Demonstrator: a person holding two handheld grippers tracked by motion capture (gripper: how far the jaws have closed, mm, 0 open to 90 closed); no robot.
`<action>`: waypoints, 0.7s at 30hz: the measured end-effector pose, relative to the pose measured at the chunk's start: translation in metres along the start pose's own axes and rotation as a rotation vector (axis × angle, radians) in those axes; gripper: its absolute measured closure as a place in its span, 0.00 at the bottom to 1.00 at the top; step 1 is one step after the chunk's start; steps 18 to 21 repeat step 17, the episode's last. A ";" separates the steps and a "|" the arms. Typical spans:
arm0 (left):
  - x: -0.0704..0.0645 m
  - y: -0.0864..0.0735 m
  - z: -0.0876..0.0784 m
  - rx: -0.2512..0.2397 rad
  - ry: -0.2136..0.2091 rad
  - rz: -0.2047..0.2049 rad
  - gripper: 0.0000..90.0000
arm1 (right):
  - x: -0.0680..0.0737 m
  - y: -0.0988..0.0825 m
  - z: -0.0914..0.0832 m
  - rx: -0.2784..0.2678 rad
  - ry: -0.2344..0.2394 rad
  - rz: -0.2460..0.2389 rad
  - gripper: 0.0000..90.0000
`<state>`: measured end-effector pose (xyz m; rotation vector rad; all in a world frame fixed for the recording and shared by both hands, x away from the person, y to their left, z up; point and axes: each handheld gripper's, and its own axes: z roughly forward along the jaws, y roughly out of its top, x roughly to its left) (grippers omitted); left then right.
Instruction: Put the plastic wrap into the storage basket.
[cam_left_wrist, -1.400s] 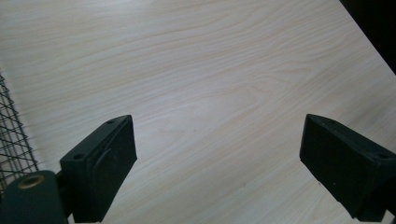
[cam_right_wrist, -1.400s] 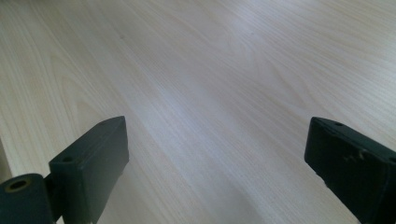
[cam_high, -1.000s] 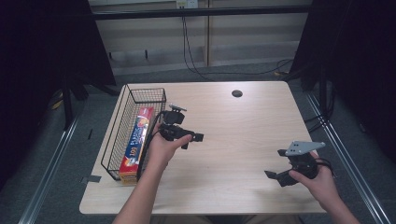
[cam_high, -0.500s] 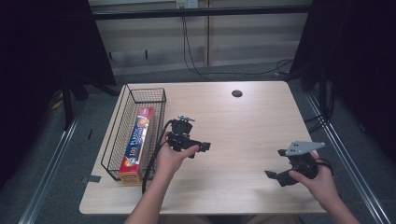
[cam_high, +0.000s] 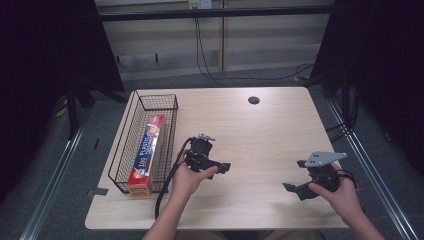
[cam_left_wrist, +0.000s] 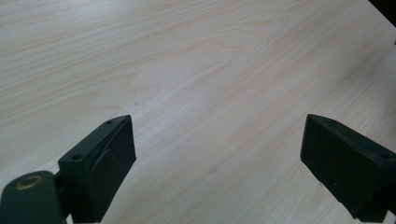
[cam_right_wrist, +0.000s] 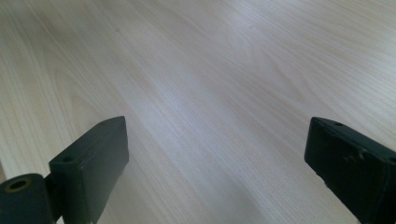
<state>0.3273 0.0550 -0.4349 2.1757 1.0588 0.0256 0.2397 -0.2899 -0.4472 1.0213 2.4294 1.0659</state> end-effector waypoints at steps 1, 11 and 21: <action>-0.001 -0.001 0.002 0.001 0.002 0.002 0.11 | 0.000 0.000 0.000 0.000 -0.001 0.000 0.07; -0.010 -0.004 0.012 0.018 -0.023 0.032 0.10 | 0.000 0.000 0.002 0.003 0.002 -0.007 0.07; -0.010 -0.004 0.014 0.018 -0.022 0.027 0.10 | -0.001 0.000 0.001 0.001 -0.001 -0.003 0.07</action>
